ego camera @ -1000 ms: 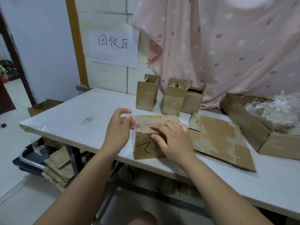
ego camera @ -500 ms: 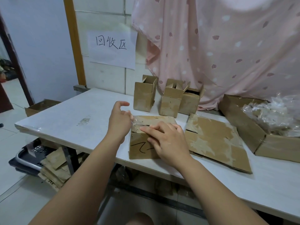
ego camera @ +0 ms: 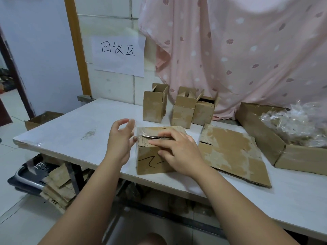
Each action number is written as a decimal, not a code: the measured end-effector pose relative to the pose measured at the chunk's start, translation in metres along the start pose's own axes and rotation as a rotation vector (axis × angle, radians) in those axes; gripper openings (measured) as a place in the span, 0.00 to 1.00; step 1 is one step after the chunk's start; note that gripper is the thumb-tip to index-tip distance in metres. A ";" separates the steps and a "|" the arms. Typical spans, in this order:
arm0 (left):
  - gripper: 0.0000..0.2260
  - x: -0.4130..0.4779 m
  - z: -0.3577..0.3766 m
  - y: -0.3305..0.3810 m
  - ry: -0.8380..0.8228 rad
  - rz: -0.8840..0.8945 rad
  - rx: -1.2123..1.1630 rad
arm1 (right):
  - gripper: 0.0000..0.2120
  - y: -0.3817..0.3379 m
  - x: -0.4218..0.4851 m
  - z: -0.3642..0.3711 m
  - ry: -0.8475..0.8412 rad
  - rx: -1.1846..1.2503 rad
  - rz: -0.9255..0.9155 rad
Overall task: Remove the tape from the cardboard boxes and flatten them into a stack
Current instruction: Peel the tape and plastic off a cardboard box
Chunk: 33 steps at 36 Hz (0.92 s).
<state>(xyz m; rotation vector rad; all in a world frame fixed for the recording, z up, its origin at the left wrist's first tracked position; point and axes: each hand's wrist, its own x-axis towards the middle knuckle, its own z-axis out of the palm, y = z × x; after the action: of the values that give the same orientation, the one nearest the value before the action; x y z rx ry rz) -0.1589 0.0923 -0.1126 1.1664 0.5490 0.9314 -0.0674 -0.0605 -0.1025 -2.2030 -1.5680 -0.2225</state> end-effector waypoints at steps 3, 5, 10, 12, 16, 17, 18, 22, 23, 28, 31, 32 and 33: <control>0.21 -0.014 -0.015 -0.015 -0.102 0.082 0.029 | 0.19 0.000 0.000 -0.001 -0.006 -0.002 0.002; 0.30 -0.024 -0.024 -0.030 -0.146 0.078 0.006 | 0.19 -0.001 0.000 -0.001 -0.014 -0.013 0.000; 0.13 -0.042 -0.033 -0.049 -0.093 0.102 0.092 | 0.23 -0.004 -0.001 0.001 -0.052 -0.146 0.003; 0.08 -0.043 -0.028 -0.048 -0.040 0.131 0.155 | 0.26 -0.005 -0.002 0.003 -0.048 -0.175 0.008; 0.06 -0.042 -0.015 -0.041 0.040 0.143 0.153 | 0.31 -0.006 -0.004 0.004 -0.053 -0.232 0.008; 0.06 -0.042 -0.013 -0.040 0.055 0.147 0.155 | 0.31 -0.006 -0.004 0.005 -0.053 -0.239 0.007; 0.06 -0.040 -0.012 -0.040 0.070 0.143 0.152 | 0.32 -0.006 -0.004 0.005 -0.053 -0.242 0.007; 0.05 -0.033 -0.008 -0.044 0.118 0.073 0.108 | 0.32 -0.006 -0.003 0.006 -0.048 -0.256 0.004; 0.05 -0.032 -0.007 -0.045 0.121 0.079 0.128 | 0.32 -0.006 -0.003 0.006 -0.044 -0.252 0.004; 0.07 -0.032 -0.004 -0.046 0.127 0.221 0.428 | 0.31 -0.005 -0.003 0.006 -0.044 -0.246 0.011; 0.08 -0.030 -0.004 -0.046 0.151 0.266 0.536 | 0.28 -0.007 -0.003 0.007 -0.020 -0.212 0.019; 0.07 -0.030 -0.005 -0.045 0.164 0.303 0.583 | 0.28 -0.007 -0.003 0.007 -0.010 -0.198 0.024; 0.07 -0.028 -0.007 -0.044 0.172 0.342 0.629 | 0.28 -0.007 -0.003 0.007 -0.005 -0.188 0.027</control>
<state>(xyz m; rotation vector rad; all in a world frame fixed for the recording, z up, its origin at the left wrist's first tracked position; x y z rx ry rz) -0.1650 0.0677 -0.1592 1.7951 0.8335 1.2016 -0.0760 -0.0576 -0.1084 -2.3663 -1.5756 -0.3703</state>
